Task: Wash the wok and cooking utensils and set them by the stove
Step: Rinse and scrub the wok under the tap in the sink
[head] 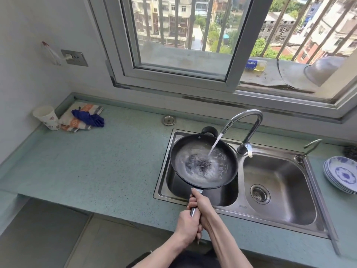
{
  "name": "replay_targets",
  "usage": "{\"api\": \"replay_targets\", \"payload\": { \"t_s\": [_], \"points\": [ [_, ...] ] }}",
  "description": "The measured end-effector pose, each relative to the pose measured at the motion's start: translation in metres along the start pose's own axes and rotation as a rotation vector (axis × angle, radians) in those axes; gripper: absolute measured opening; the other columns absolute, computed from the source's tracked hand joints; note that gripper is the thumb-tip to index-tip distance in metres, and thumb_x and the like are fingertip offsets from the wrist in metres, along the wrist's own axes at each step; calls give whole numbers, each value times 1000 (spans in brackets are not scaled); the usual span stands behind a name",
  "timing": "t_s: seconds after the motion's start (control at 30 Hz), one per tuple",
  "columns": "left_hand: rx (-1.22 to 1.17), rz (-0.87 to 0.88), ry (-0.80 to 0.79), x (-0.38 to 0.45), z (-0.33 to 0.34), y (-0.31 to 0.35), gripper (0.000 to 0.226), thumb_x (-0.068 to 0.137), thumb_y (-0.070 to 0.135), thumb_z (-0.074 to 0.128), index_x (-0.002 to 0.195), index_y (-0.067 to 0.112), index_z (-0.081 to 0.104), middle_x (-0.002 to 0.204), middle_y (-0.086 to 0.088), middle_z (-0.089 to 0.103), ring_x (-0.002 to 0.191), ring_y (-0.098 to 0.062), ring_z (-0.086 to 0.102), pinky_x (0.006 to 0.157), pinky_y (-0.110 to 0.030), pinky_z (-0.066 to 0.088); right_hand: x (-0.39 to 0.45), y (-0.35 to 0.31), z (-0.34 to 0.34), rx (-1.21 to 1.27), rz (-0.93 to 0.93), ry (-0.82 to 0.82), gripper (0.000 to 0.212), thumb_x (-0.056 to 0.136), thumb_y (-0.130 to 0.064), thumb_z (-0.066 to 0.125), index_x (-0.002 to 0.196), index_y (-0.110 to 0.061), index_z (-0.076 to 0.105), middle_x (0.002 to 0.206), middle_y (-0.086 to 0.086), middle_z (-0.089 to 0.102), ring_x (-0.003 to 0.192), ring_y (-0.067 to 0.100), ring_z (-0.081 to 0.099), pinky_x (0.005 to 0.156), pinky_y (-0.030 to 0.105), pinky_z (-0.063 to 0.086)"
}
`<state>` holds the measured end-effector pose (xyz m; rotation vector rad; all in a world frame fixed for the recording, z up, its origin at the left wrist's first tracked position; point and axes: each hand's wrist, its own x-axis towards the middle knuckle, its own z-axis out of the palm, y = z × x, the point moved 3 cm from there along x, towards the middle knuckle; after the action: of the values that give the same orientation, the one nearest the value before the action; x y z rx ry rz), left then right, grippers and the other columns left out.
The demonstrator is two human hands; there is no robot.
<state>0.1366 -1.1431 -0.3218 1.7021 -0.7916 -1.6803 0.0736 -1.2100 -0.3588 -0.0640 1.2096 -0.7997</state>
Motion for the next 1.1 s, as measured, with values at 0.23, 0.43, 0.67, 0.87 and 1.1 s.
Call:
{"api": "replay_targets", "payload": {
  "t_s": [0.23, 0.43, 0.67, 0.87, 1.1],
  "points": [
    [-26, -1, -16, 2, 7, -8, 32, 105, 19, 44, 76, 7, 46, 46, -8, 43, 31, -18, 41, 34, -20, 32, -3, -1, -5, -61, -24, 3, 31, 106, -28, 55, 80, -13, 48, 50, -11, 29, 35, 1, 27, 40, 18, 33],
    [5, 50, 6, 3, 8, -9, 27, 105, 19, 46, 81, 6, 47, 43, -8, 45, 30, -20, 41, 34, -22, 31, -2, -2, -6, -27, -13, -78, 31, 104, -33, 59, 79, -16, 49, 53, -13, 25, 37, 1, 25, 42, 19, 35],
    [55, 96, 74, 0, 6, 3, 33, 104, 24, 48, 76, 7, 52, 44, -10, 48, 31, -23, 44, 35, -24, 32, -7, -9, 5, 50, 57, -129, 32, 103, -34, 60, 80, -14, 51, 53, -13, 27, 35, 0, 27, 39, 18, 37],
    [-22, 14, 38, -3, 9, 3, 38, 106, 24, 45, 71, 9, 47, 46, -8, 45, 31, -19, 43, 35, -21, 31, -16, -11, 6, -26, 33, -50, 31, 106, -26, 54, 79, -13, 47, 49, -11, 32, 32, 0, 30, 38, 18, 37],
    [-28, -27, -13, -4, 16, -3, 37, 107, 25, 42, 73, 10, 45, 46, -5, 44, 32, -19, 42, 36, -21, 32, -12, -9, -10, -64, -12, 1, 30, 107, -25, 54, 80, -15, 47, 50, -11, 32, 33, 1, 29, 40, 19, 36]
  ]
}}
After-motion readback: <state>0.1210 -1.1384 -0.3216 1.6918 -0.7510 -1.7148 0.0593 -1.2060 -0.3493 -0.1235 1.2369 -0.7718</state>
